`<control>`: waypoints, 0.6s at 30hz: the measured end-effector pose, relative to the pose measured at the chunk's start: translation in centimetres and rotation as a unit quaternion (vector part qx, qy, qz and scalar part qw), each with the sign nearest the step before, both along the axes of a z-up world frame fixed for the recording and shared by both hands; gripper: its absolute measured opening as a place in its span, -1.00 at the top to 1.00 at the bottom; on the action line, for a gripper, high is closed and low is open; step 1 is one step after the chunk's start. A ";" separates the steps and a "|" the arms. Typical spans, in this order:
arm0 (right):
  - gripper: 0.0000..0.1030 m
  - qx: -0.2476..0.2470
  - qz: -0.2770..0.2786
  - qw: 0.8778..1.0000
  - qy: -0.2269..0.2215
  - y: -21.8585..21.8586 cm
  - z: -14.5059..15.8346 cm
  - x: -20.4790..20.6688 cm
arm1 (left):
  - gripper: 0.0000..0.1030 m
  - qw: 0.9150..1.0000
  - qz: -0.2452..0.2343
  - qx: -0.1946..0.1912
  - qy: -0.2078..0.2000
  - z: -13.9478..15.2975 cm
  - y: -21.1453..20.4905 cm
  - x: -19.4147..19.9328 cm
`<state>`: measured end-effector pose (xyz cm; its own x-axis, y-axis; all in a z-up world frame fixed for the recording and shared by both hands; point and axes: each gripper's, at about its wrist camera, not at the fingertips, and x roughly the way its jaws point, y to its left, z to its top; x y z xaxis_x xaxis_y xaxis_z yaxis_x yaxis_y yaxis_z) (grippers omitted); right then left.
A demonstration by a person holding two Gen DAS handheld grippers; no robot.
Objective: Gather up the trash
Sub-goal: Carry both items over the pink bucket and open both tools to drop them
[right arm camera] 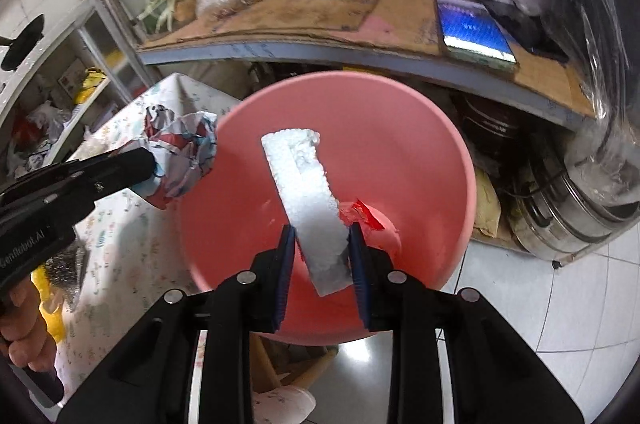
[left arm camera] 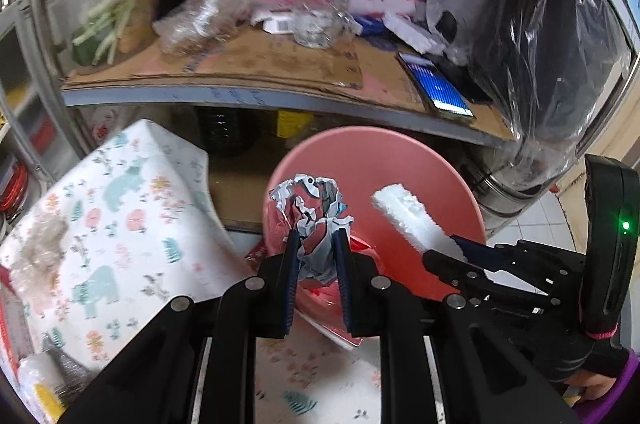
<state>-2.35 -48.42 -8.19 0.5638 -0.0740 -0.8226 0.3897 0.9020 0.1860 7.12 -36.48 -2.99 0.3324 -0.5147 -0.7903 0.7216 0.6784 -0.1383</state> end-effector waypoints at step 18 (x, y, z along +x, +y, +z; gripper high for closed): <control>0.36 -0.013 -0.014 0.999 0.033 -1.1 -2.3 1.1 | 0.57 0.999 -0.013 0.032 0.024 -4.8 -4.0 0.1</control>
